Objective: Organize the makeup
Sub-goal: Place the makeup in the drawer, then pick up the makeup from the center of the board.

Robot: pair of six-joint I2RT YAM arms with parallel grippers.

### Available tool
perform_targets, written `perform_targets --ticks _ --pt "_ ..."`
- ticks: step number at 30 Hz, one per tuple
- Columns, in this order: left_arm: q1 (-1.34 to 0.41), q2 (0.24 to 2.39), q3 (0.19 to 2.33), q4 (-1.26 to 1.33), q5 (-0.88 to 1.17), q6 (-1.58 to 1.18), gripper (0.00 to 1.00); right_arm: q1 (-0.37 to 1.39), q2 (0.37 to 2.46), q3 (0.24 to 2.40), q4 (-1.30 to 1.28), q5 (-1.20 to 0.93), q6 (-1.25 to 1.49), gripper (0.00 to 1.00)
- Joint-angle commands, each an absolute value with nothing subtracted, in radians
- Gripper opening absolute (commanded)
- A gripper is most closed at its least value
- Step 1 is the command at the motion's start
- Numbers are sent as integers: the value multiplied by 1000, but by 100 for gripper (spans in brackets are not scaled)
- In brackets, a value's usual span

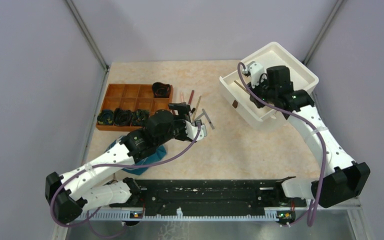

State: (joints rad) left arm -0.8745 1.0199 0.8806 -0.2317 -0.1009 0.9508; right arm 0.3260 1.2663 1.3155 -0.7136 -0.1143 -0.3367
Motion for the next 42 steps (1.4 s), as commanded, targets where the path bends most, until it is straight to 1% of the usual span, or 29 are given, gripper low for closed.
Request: perform_targets --ticks 1,5,9,13,17,21,24,27,28,32,37,42 --pt "-867 1017 863 -189 -96 915 99 318 1294 1346 -724 -91 -314 12" --pt "-856 1029 848 -175 -97 884 99 319 1329 1363 -744 -95 -321 29" --pt "-841 1053 848 -175 -107 855 99 318 1342 1384 -755 -95 -323 41" --pt "-820 1066 853 -172 -103 828 99 319 1338 1438 -776 -112 -332 57" --pt "-774 1086 876 -175 -50 769 99 319 1312 1484 -772 -163 -351 67" --pt "-726 1127 896 -195 15 708 99 320 1274 1492 -749 -280 -373 72" --pt "-693 1171 908 -208 54 661 99 328 1235 1471 -714 -374 -384 80" --pt "-664 1223 919 -217 85 608 99 358 1208 1448 -686 -420 -411 89" --pt "-653 1241 922 -217 99 584 99 372 1203 1444 -685 -422 -423 90" --pt "-612 1314 933 -212 148 543 99 422 1183 1414 -698 -436 -476 91" --pt "-559 1447 981 -231 213 537 98 428 1142 1311 -659 -488 -485 92" --pt "-538 1591 1077 -287 254 546 92 428 1137 1260 -645 -509 -484 92"
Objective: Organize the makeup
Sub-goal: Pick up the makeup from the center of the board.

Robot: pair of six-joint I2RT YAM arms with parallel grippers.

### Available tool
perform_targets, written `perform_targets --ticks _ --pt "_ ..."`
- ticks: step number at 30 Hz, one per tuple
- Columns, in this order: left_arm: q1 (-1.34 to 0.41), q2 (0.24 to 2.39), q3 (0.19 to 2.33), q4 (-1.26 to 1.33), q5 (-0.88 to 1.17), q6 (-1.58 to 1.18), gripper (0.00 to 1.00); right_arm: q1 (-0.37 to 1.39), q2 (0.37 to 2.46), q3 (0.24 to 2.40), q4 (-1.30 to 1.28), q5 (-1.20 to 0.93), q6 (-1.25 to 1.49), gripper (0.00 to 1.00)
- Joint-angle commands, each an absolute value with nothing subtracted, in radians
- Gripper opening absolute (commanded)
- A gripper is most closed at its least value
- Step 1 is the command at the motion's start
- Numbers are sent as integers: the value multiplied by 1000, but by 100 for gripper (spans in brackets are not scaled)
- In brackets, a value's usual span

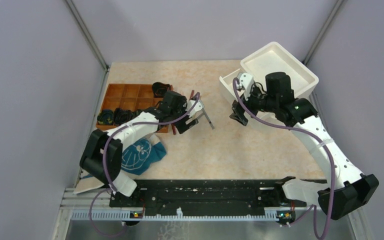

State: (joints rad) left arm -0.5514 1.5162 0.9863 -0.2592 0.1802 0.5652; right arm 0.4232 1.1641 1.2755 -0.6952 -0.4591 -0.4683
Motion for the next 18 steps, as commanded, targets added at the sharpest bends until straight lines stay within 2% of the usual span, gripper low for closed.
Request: perform_targets --ticks 1,9,18 --pt "-537 1616 1096 -301 267 546 90 428 1135 1257 -644 -509 -482 92" --pt "-537 1771 1250 -416 339 533 65 427 1109 1236 -628 -486 -481 92" --pt "-536 1887 1352 -498 347 532 55 428 1091 1219 -623 -467 -482 92"
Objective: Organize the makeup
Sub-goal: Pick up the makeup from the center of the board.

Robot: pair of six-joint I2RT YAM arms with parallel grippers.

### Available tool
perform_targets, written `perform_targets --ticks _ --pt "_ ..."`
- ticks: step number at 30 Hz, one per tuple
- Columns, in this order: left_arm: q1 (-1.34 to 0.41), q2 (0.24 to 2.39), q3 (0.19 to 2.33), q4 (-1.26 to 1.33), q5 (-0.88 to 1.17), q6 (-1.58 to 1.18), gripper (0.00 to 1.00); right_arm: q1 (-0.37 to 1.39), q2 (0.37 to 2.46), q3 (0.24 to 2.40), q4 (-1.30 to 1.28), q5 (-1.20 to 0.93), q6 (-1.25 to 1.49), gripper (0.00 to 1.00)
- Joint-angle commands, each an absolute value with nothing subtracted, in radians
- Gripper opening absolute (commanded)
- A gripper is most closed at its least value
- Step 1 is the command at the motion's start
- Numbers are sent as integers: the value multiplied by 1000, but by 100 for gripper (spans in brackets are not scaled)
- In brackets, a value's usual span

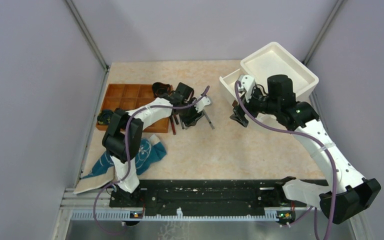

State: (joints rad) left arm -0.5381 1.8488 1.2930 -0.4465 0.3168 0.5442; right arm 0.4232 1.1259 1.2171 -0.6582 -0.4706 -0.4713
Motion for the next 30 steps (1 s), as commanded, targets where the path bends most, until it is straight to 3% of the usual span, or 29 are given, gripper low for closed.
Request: perform_targets --ticks 1,21,30 --pt "-536 1898 1361 -508 347 528 55 428 1090 1218 -624 -466 -482 92" --pt "-538 1953 1339 -500 282 525 45 428 1081 1209 -622 -456 -488 92" --pt "-539 1918 1257 -472 264 501 33 428 1079 1206 -625 -449 -493 92"
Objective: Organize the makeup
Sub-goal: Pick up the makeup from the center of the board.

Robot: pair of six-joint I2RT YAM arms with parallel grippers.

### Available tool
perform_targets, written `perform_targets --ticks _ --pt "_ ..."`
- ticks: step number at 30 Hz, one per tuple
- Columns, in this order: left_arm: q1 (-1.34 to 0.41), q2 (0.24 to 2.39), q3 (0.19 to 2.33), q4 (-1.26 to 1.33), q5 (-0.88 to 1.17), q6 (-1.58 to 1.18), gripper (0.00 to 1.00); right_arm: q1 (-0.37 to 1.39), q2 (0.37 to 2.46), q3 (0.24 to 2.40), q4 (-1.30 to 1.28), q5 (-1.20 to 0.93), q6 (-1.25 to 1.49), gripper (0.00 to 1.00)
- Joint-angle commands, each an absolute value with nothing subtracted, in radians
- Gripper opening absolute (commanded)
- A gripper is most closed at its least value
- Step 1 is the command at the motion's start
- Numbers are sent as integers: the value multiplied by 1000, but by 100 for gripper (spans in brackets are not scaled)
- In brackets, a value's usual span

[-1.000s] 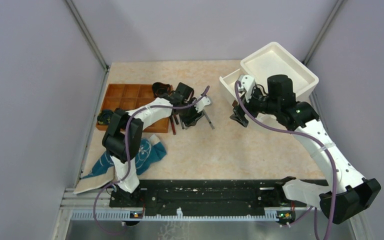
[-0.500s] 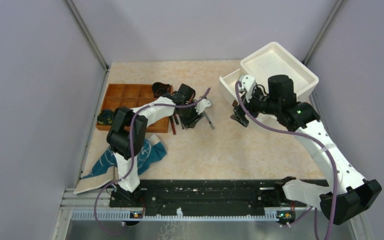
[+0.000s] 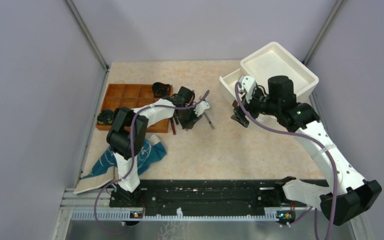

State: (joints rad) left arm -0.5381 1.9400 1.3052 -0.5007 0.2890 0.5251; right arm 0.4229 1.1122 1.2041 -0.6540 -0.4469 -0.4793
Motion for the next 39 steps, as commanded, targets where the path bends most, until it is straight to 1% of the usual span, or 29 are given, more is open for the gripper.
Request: perform_targets --ticks 1,10,22,26,32,39 --pt "-540 1914 1244 -465 252 500 32 426 1078 1206 -627 -448 -493 92" --pt "-561 1830 1106 -426 236 494 20 426 1075 1206 -630 -441 -495 92" --pt "-563 1617 991 -543 343 534 7 426 1078 1215 -639 -453 -501 92" --pt "-564 1520 975 -570 389 601 0 427 1109 1245 -662 -523 -509 92" --pt "-580 1354 960 -548 413 741 0 433 1231 1350 -700 -682 -475 92" --pt "-623 1191 934 -460 441 890 0 446 1334 1401 -611 -811 -343 96"
